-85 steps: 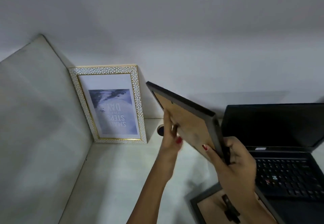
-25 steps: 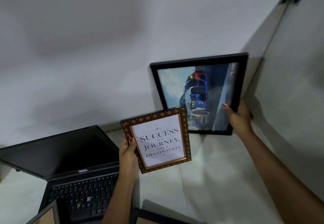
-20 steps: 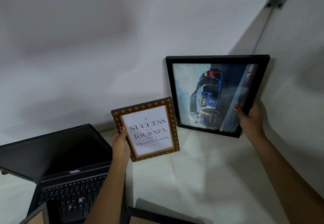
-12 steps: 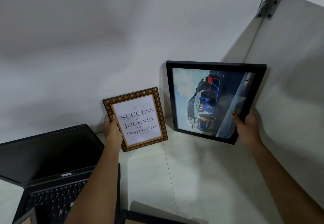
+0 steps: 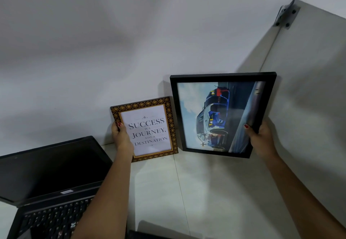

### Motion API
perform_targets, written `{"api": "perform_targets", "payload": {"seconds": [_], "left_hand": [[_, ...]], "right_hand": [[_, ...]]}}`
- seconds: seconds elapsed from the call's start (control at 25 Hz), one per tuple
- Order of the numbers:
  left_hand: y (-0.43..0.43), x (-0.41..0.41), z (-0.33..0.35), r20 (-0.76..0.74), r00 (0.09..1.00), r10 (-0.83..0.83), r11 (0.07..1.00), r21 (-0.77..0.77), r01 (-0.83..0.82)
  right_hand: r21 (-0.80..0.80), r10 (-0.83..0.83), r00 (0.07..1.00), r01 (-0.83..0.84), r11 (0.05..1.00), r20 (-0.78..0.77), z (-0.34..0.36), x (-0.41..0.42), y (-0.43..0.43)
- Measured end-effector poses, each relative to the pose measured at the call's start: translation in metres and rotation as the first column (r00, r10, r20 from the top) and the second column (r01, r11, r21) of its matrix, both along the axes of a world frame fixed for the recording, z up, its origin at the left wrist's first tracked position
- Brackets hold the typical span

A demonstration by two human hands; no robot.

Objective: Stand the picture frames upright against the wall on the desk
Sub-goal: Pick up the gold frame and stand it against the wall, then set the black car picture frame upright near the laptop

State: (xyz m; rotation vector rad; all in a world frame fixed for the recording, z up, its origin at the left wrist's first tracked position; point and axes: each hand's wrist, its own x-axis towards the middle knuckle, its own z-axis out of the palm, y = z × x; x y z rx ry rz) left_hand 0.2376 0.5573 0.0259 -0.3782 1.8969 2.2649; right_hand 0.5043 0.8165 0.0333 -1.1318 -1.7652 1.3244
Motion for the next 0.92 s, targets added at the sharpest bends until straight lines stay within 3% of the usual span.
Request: {"api": "perform_targets", "payload": {"seconds": [0.2, 0.52, 0.68, 0.8, 0.92], "left_hand": [[-0.006, -0.010, -0.005, 0.040, 0.999, -0.035, 0.999, 0.011, 0.035], [0.003, 0.025, 0.027, 0.068, 0.995, 0.076, 0.982, -0.176, -0.063], [0.005, 0.079, 0.054, -0.008, 0.965, -0.261, 0.965, -0.043, 0.260], [-0.006, 0.139, 0.078, -0.085, 0.817, -0.570, 0.821, -0.072, 0.566], [-0.035, 0.172, 0.088, -0.173, 0.710, -0.682, 0.730, -0.101, 0.676]], "right_hand": [[-0.007, 0.021, 1.000, -0.021, 1.000, 0.015, 0.004, 0.003, -0.004], [-0.004, 0.015, 1.000, -0.015, 1.000, -0.021, 0.010, 0.014, -0.013], [-0.014, 0.066, 0.994, -0.068, 0.998, -0.084, 0.025, 0.028, -0.040], [-0.071, 0.108, 0.978, -0.122, 0.990, -0.176, 0.044, 0.042, -0.073], [-0.059, 0.117, 0.962, -0.135, 0.989, -0.247, 0.066, 0.066, -0.105]]}}
